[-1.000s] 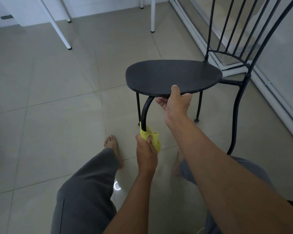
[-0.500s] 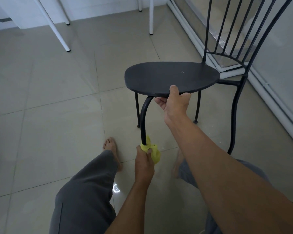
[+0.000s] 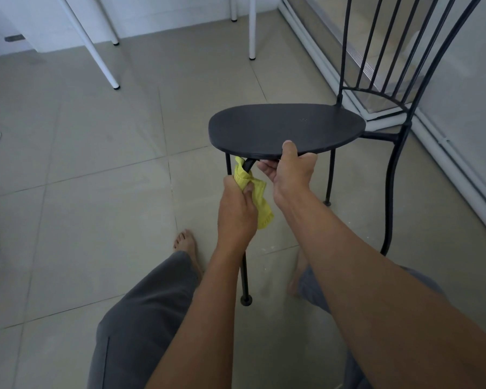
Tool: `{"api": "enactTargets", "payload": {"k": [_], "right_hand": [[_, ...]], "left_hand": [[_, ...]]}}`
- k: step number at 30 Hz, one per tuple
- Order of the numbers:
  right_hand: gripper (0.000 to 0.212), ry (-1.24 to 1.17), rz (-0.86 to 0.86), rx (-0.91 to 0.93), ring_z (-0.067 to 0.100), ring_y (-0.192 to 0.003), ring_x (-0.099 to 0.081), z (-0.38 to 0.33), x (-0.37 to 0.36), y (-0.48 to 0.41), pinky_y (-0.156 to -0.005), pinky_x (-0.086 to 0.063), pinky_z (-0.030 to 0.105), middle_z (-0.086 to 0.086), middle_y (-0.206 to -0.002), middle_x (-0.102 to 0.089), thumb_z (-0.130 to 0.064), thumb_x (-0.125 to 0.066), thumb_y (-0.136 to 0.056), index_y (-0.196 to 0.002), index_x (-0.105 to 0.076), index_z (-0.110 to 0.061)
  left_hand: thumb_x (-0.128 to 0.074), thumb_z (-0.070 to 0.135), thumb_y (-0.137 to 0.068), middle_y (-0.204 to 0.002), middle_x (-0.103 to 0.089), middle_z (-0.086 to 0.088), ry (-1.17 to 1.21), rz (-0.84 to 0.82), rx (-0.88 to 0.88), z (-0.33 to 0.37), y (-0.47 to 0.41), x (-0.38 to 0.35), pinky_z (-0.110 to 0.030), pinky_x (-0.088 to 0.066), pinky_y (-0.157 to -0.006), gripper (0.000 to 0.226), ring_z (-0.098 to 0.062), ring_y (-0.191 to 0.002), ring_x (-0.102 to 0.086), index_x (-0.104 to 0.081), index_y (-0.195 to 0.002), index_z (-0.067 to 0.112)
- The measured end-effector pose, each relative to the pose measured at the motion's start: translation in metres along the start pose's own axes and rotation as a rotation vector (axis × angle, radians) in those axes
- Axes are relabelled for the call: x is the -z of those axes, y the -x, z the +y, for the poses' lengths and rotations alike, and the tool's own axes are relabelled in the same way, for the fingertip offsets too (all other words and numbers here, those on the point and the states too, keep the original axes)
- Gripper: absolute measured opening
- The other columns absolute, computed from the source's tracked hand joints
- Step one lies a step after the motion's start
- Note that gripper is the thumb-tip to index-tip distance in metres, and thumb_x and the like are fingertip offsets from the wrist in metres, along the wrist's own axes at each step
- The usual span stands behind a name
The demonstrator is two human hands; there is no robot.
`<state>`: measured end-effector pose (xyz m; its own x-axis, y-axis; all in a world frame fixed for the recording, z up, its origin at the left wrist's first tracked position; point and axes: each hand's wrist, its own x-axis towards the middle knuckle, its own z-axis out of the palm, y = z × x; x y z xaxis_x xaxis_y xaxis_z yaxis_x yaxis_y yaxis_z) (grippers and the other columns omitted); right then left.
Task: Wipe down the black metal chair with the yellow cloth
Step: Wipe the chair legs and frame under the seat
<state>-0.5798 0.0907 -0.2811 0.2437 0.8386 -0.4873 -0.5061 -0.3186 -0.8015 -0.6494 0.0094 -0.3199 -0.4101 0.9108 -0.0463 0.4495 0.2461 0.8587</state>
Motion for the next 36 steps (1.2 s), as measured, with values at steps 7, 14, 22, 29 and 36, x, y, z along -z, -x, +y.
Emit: {"api": "enactTargets", "payload": {"k": [7,14,22,29,36], "right_hand": [[0.022,0.002,0.017,-0.001,0.016,-0.044,-0.061,0.000,-0.002,-0.002,-0.053,-0.056,0.031,0.021,-0.099,-0.059,-0.010,-0.049,-0.096,-0.115,-0.039,-0.006],[0.026,0.004,-0.012,-0.010,0.014,-0.046,-0.063,0.000,-0.001,-0.004,-0.056,-0.057,0.031,0.018,-0.099,-0.060,-0.010,-0.049,-0.097,-0.121,-0.039,-0.007],[0.023,-0.022,-0.023,-0.005,0.017,-0.048,-0.063,0.000,-0.002,-0.005,-0.056,-0.057,0.032,0.020,-0.099,-0.059,-0.010,-0.050,-0.096,-0.117,-0.039,-0.007],[0.019,-0.012,-0.023,-0.004,0.018,-0.049,-0.064,0.004,0.007,0.003,-0.056,-0.058,0.033,0.020,-0.094,-0.060,-0.012,-0.050,-0.096,-0.112,-0.039,-0.008],[0.031,0.016,-0.070,-0.058,0.022,-0.058,-0.070,0.006,0.025,0.011,-0.058,-0.059,0.033,0.026,-0.101,-0.065,-0.015,-0.059,-0.096,-0.120,-0.044,-0.002]], "left_hand": [[-0.035,0.027,-0.104,-0.078,-0.052,0.001,0.089,-0.007,0.136,-0.054,0.044,-0.024,-0.023,-0.037,-0.051,0.005,-0.010,-0.063,-0.050,-0.036,-0.102,0.023],[-0.038,0.023,-0.104,-0.089,-0.055,0.007,0.058,-0.205,0.348,-0.110,0.092,-0.040,-0.023,-0.038,-0.056,0.007,-0.010,-0.074,-0.055,-0.035,-0.107,0.028],[-0.040,0.025,-0.104,-0.088,-0.055,0.008,0.082,-0.056,0.186,-0.055,0.042,-0.020,-0.023,-0.038,-0.057,0.006,-0.009,-0.077,-0.056,-0.039,-0.110,0.024],[-0.040,0.025,-0.103,-0.090,-0.056,0.006,0.064,0.007,0.013,0.003,0.009,0.002,-0.024,-0.039,-0.059,0.005,-0.008,-0.079,-0.054,-0.041,-0.108,0.026],[-0.038,0.021,-0.103,-0.083,-0.053,0.005,-0.029,-0.023,-0.036,0.004,0.015,0.007,-0.024,-0.035,-0.055,0.005,-0.009,-0.072,-0.051,-0.040,-0.099,0.021]]}}
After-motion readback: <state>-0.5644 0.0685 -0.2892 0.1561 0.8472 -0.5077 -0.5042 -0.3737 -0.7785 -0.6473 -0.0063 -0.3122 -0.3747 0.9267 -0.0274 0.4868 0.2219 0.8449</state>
